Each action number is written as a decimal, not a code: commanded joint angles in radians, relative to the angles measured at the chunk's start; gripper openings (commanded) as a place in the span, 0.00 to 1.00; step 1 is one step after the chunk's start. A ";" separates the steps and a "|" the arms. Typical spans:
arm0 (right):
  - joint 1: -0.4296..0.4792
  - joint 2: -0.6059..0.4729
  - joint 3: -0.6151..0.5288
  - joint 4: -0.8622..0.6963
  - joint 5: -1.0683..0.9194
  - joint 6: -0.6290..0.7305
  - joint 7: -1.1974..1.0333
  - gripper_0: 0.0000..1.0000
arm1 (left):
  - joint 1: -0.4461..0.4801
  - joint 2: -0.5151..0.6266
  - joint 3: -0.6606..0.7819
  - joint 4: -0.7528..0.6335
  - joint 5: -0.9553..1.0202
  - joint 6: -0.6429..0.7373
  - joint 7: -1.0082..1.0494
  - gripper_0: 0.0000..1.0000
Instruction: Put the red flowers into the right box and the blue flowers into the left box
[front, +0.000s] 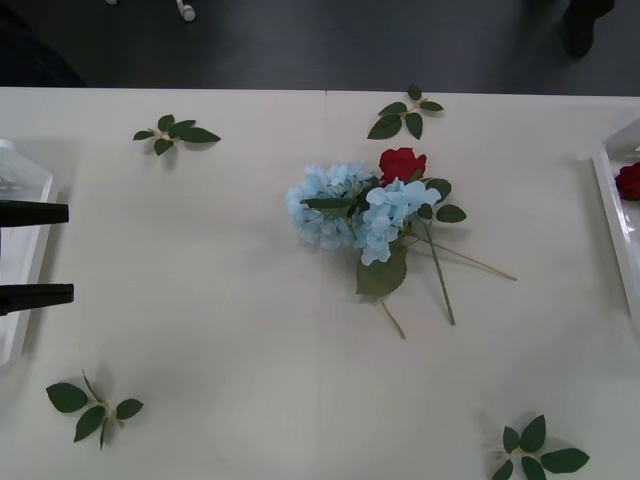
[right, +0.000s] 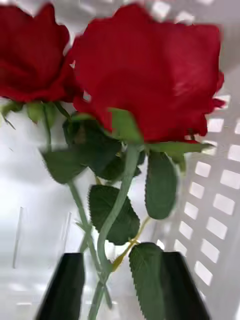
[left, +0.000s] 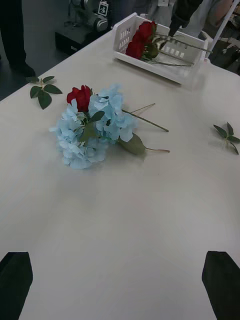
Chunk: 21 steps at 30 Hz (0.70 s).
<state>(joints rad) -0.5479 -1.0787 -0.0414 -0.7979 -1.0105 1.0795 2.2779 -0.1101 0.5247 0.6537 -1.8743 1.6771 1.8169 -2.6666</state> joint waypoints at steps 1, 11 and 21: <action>-0.017 -0.001 -0.023 0.031 -0.057 -0.046 -0.021 0.85 | -0.014 0.017 0.012 -0.011 0.003 -0.010 -0.039 1.00; -0.018 -0.003 -0.061 0.022 -0.071 -0.026 -0.051 0.85 | -0.014 0.017 0.012 -0.011 0.003 -0.010 -0.039 1.00; -0.056 -0.007 -0.141 -0.201 0.085 0.255 -0.282 0.85 | -0.014 0.017 0.012 -0.011 0.003 -0.010 -0.039 1.00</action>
<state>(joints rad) -0.5563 -1.0787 -0.1858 -0.9126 -0.9433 1.3054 2.0624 -0.1101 0.5247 0.6537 -1.8743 1.6771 1.8169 -2.6666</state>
